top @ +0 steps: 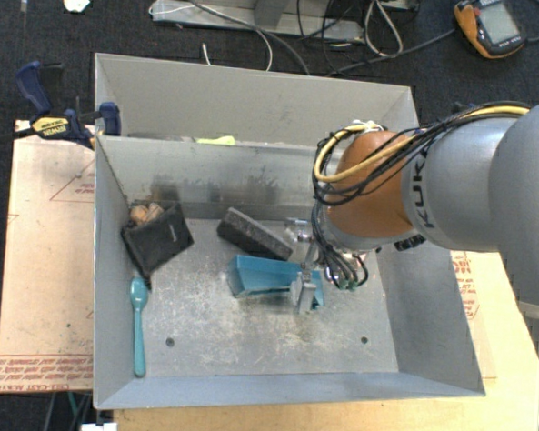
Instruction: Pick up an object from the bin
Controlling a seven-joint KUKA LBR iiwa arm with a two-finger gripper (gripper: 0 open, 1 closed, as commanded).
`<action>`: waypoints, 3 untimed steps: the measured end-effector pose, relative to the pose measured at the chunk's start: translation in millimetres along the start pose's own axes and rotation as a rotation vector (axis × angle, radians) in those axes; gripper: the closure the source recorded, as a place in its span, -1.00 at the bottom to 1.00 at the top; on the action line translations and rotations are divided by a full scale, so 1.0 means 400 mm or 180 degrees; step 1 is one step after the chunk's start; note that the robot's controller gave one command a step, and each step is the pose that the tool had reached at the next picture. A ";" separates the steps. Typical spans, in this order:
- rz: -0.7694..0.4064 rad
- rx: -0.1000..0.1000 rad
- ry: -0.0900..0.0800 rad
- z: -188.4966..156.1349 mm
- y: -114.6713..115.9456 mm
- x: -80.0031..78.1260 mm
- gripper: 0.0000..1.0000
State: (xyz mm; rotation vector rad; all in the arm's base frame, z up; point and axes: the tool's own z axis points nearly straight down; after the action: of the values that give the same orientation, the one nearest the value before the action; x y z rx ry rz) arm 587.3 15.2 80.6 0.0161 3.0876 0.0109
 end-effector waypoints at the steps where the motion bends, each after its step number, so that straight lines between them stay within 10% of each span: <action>1: -0.0129 0.0004 -0.0027 0.003 0.005 0.023 -1.00; 3: -0.0624 0.0003 -0.0020 -0.028 0.073 0.023 -1.00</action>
Offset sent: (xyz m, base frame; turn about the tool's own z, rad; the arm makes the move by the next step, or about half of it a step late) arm -0.0080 0.0167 0.0070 -0.1001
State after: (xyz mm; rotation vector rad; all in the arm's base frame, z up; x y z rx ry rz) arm 577.7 44.4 91.4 -0.2857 3.0675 0.0015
